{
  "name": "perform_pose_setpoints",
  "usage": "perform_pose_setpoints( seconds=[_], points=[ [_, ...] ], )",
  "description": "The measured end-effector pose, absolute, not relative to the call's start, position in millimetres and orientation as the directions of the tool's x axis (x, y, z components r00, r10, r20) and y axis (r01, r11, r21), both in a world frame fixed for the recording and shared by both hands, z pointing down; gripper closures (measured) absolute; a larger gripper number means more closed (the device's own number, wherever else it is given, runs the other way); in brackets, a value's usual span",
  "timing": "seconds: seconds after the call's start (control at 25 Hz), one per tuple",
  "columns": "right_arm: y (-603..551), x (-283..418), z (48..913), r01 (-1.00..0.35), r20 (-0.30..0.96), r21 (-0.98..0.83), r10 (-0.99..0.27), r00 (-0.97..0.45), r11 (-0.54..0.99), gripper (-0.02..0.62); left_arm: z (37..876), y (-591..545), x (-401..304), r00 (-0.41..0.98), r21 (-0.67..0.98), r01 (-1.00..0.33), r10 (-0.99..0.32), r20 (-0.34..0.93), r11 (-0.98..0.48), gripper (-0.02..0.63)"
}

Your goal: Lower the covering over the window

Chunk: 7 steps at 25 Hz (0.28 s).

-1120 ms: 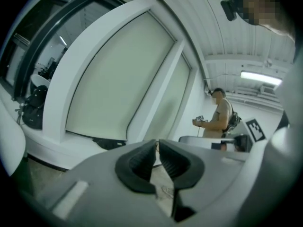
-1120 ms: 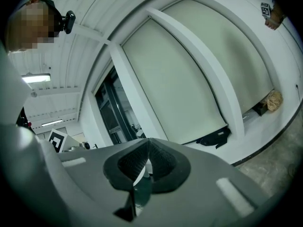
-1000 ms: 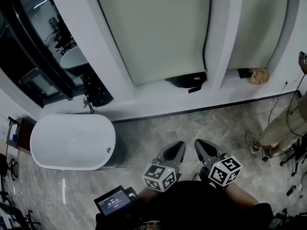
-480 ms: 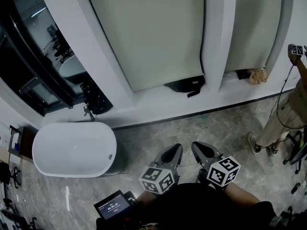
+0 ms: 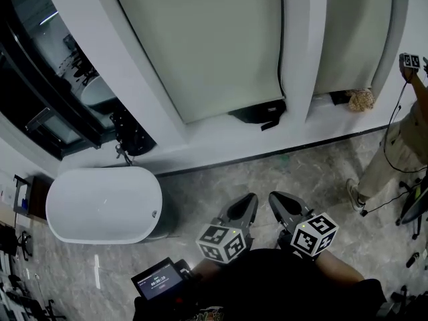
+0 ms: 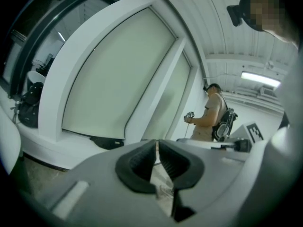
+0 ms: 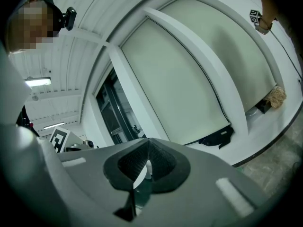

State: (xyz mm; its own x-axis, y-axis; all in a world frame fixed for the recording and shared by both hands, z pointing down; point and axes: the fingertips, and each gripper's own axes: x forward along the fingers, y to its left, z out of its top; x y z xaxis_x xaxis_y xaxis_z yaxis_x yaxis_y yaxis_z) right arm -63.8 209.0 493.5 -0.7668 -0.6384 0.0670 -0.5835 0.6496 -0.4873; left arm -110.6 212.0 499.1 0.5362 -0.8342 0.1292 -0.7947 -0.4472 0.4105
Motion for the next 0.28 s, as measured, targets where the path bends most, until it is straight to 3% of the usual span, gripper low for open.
perform_pose_setpoints(
  seconds=[0.28],
  points=[
    [174.4,-50.4,467.8,-0.660,0.030,-0.456,-0.731,-0.682,0.597,0.589,478.5,168.2,-92.1,0.637,0.381,-0.736,-0.762,0.112,-0.559,0.585]
  ],
)
